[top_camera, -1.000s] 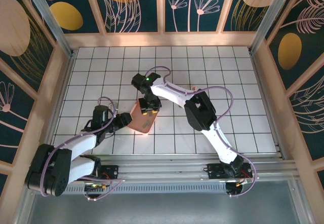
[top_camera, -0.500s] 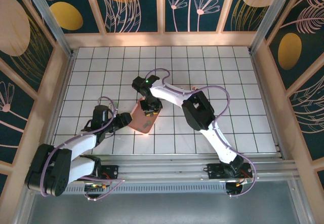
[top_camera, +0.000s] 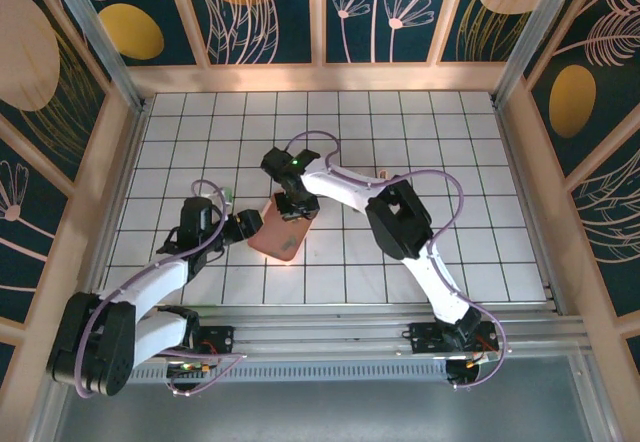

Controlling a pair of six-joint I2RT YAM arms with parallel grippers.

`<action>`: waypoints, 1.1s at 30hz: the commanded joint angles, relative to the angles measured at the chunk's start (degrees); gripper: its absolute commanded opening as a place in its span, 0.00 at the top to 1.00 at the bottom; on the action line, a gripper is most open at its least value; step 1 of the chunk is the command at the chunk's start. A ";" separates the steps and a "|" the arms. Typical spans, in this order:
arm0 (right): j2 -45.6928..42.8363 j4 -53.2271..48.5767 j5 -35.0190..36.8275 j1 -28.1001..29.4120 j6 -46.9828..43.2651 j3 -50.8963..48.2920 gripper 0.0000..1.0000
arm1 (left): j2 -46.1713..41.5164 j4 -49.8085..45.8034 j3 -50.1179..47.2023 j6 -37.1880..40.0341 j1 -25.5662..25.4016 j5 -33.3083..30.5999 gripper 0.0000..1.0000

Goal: Load the staples into the stapler

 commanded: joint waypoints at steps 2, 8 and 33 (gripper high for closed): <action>-10.76 10.31 -0.59 0.08 -1.58 -6.67 0.80 | -3.56 -1.62 3.98 8.31 0.27 -2.23 0.33; -24.16 27.59 -7.31 -2.09 -1.73 -23.78 0.80 | -9.56 3.21 6.05 23.15 0.29 1.87 0.31; -57.07 71.14 -43.29 -14.30 1.76 -61.99 0.80 | -6.92 -7.30 21.52 86.63 -1.04 36.38 0.41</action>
